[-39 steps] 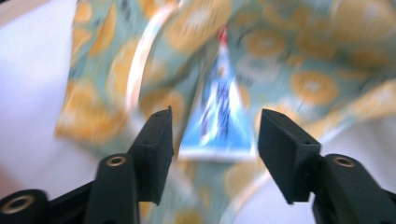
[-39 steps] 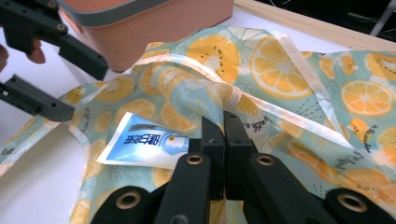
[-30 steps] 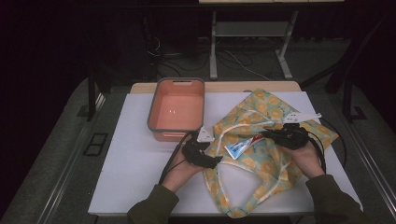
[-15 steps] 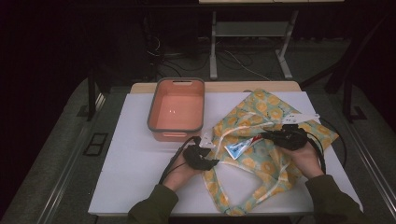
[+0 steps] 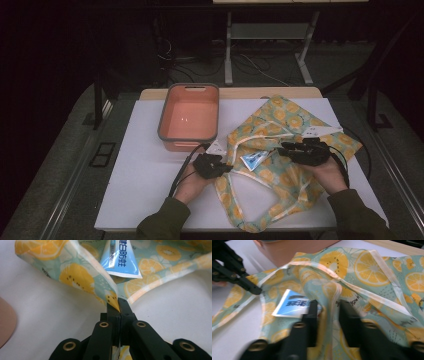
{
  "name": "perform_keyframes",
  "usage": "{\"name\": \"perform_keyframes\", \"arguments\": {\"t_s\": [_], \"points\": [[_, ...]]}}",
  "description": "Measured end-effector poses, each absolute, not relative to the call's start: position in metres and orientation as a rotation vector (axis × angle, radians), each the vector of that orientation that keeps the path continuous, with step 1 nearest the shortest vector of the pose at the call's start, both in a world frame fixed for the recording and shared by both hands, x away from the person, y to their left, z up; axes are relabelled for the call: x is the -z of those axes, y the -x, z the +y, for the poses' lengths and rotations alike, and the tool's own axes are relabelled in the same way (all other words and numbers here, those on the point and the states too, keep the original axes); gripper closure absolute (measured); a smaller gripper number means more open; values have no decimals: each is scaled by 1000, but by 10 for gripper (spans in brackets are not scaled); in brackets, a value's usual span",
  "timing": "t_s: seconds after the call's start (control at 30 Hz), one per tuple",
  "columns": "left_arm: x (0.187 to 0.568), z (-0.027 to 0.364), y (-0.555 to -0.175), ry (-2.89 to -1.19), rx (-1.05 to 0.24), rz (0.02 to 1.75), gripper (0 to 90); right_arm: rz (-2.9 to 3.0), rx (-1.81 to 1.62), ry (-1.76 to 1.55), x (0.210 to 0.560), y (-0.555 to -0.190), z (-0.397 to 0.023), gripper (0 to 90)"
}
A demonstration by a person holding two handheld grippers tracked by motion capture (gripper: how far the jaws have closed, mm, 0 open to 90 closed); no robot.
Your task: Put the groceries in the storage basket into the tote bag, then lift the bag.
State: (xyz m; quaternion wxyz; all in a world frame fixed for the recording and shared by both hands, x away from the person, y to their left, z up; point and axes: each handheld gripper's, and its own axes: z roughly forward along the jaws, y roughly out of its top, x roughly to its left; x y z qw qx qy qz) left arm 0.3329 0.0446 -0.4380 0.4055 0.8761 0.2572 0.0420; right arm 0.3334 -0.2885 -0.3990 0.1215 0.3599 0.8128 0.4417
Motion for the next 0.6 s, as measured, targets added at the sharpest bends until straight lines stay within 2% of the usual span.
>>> {"name": "perform_keyframes", "arguments": {"t_s": [0.07, 0.13, 0.43, 0.6], "points": [[437, 46, -333, -2207, -105, 648, 893, 2395, -1293, -1045, 396, -324, -288, 503], [436, 46, -333, -2201, -108, 646, 893, 2406, -1281, -1004, 392, -313, -286, 463], [434, 47, -332, -2177, -98, 656, 893, 2524, -1284, -877, 399, -266, -271, 454], [434, 48, -332, -2172, -93, 661, 893, 2611, -1203, -856, 419, -260, -264, 456]]}}
